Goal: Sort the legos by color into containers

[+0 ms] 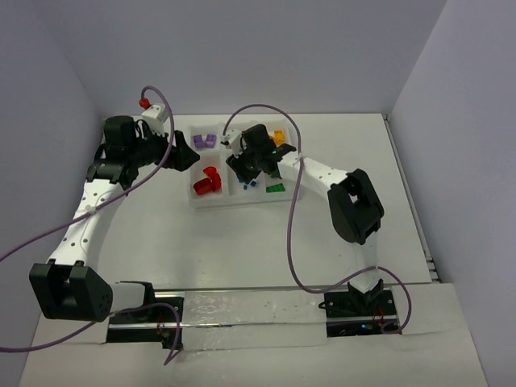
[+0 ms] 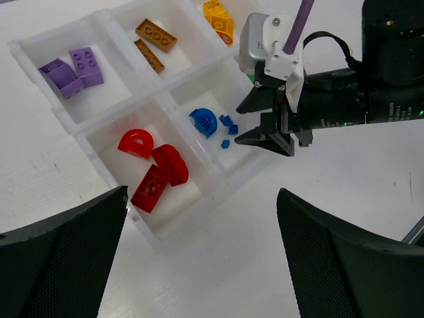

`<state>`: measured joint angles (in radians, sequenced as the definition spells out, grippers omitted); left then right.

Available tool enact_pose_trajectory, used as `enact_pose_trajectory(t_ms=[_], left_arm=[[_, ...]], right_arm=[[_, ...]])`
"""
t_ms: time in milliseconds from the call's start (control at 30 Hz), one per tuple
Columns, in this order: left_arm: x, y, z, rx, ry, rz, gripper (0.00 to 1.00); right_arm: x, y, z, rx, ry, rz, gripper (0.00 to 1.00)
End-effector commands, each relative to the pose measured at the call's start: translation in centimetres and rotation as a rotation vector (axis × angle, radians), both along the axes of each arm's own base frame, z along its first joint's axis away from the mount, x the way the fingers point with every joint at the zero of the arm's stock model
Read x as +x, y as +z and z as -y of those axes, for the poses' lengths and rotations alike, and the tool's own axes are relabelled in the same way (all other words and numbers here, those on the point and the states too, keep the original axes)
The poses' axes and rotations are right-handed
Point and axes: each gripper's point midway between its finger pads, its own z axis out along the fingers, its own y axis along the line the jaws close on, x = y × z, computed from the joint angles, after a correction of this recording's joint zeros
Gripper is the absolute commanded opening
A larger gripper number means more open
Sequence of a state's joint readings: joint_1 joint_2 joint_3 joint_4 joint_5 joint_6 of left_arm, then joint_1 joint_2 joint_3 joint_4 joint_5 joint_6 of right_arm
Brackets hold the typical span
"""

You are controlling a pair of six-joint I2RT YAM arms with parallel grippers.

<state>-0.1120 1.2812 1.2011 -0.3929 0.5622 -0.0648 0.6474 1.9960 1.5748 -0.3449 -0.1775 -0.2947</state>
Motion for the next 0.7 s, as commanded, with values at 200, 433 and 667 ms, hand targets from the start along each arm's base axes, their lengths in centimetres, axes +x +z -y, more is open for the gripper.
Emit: enact_pose_trajectory(t_ms=[200,433,667], left_arm=[[1.6,1.0,-1.7,-0.020,0.067,0.008,0.99],[3.4,-0.2,-4.0,-0.012,0.193,-0.114,0.99],[4.2,-0.5,-7.4,0.084,0.324,-0.056,0.99]], right_arm=[[2.2,6.6,-0.8,0.101,-0.048,0.115,0.67],[0.8,15.0,2.5,0.240,-0.118,0.163,1.00],[1.4,17.7,14.8,0.285,-0.356,0.174,1.00]])
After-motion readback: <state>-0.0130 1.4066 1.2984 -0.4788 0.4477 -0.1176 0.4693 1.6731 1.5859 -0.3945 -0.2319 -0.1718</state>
